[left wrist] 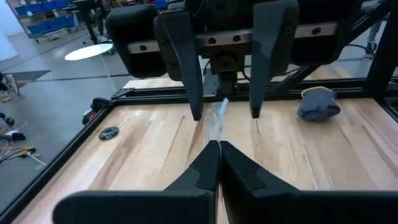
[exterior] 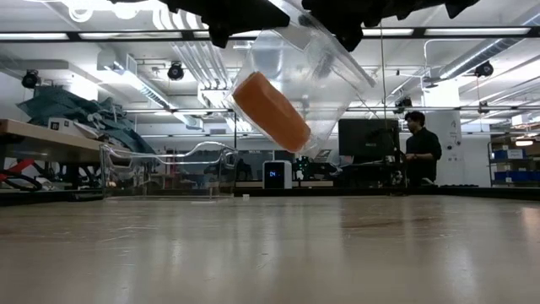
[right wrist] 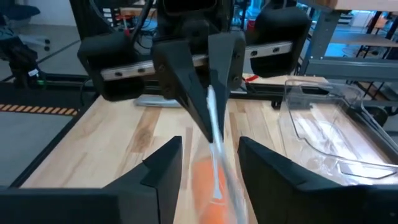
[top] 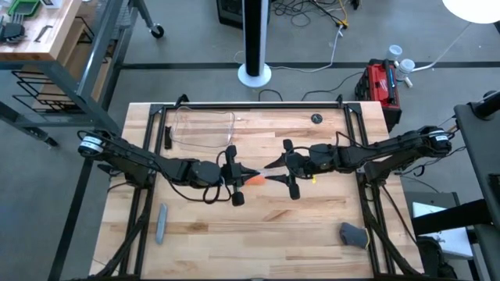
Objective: Roll bandage
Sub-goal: Close the transparent zip bag
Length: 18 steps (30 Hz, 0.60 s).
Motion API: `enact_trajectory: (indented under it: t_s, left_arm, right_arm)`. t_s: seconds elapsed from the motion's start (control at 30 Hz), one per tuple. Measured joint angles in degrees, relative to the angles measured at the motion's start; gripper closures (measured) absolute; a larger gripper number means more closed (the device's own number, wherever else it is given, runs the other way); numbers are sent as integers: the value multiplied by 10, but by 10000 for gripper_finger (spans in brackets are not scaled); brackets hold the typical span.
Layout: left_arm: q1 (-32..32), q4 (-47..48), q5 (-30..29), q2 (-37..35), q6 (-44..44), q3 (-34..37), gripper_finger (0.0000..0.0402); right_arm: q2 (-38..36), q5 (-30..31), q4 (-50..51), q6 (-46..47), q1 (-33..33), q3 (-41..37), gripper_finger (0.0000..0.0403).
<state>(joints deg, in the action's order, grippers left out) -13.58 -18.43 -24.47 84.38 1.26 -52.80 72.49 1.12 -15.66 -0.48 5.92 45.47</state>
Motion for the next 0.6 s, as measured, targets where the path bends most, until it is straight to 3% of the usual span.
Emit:
enact_trajectory:
  t_s: [0.23,0.43,0.6]
  left_arm:
    - [0,1,0,0,0,0,401]
    - [0,1,0,0,0,0,401]
    - [0,4,1,0,0,0,401]
  right_arm:
    - [0,4,0,24,-12,0,292]
    - [0,0,16,10,-16,0,392]
    - [0,-1,1,31,-16,0,356]
